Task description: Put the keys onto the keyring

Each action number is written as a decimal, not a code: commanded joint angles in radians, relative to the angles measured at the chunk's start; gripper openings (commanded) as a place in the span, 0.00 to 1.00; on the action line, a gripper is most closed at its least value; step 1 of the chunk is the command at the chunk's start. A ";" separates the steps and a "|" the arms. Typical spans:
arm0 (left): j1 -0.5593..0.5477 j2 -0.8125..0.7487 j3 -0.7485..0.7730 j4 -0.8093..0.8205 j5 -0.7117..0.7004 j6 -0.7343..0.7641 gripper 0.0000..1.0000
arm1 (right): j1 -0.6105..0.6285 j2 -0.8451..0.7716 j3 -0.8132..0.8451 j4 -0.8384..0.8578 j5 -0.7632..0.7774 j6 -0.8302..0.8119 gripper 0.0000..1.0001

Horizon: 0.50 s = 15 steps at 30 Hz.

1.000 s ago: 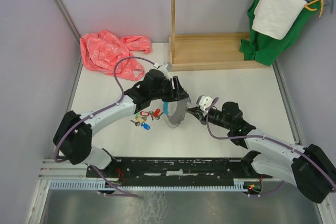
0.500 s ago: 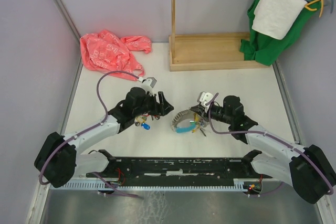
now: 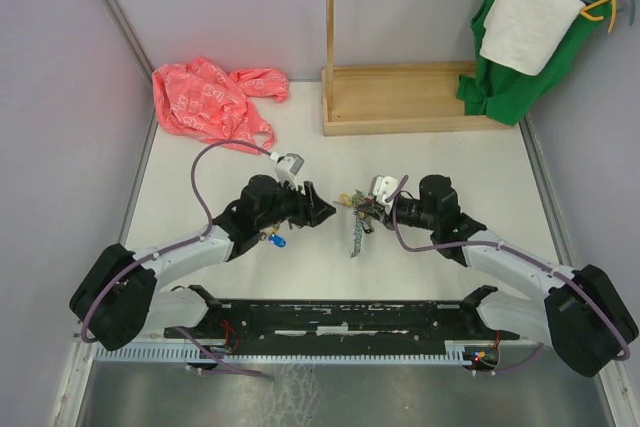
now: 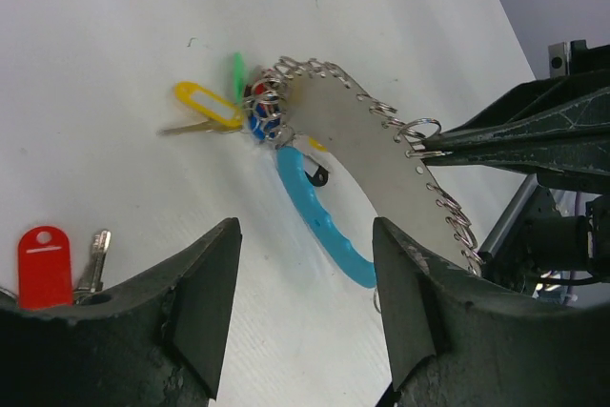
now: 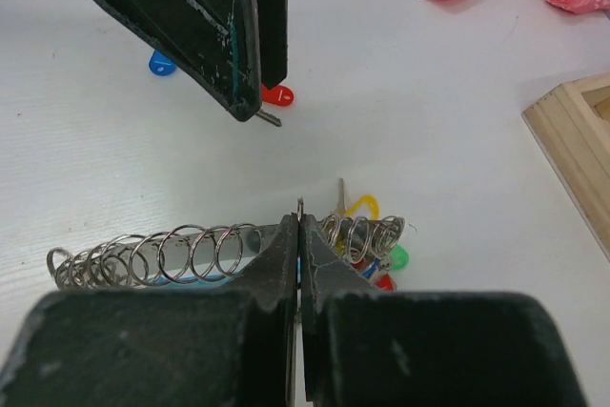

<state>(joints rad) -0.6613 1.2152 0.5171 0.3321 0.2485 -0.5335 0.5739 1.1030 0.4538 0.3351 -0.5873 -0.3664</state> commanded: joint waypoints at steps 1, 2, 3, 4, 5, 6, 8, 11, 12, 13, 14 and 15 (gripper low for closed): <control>-0.054 0.030 -0.003 0.114 0.028 0.031 0.63 | -0.001 0.028 0.052 0.058 -0.050 -0.024 0.01; -0.071 0.038 -0.008 0.125 0.021 0.034 0.62 | -0.002 0.038 0.052 0.062 -0.057 -0.024 0.01; -0.089 0.045 -0.012 0.135 0.011 0.037 0.62 | -0.002 0.047 0.051 0.066 -0.065 -0.023 0.01; -0.103 0.052 -0.018 0.146 0.002 0.040 0.62 | -0.001 0.055 0.051 0.069 -0.073 -0.023 0.01; -0.115 0.060 -0.022 0.163 -0.007 0.041 0.61 | -0.001 0.064 0.049 0.072 -0.083 -0.025 0.01; -0.127 0.075 -0.026 0.177 -0.013 0.042 0.61 | -0.002 0.071 0.049 0.073 -0.096 -0.033 0.02; -0.147 0.098 -0.035 0.205 -0.024 0.047 0.60 | -0.002 0.082 0.047 0.073 -0.123 -0.056 0.02; -0.159 0.118 -0.040 0.221 -0.042 0.062 0.59 | -0.002 0.097 0.047 0.064 -0.134 -0.073 0.02; -0.159 0.113 -0.045 0.220 -0.059 0.070 0.59 | -0.001 0.098 0.050 0.056 -0.137 -0.082 0.03; -0.159 0.101 -0.050 0.214 -0.084 0.079 0.59 | -0.001 0.103 0.055 0.045 -0.141 -0.088 0.04; -0.159 0.087 -0.053 0.202 -0.113 0.091 0.59 | -0.002 0.104 0.058 0.032 -0.146 -0.097 0.04; -0.159 0.071 -0.053 0.178 -0.146 0.103 0.59 | -0.002 0.106 0.063 0.014 -0.152 -0.110 0.04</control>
<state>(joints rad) -0.8188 1.3289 0.4698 0.4694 0.2108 -0.5129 0.5739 1.1950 0.4732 0.3790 -0.6914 -0.4286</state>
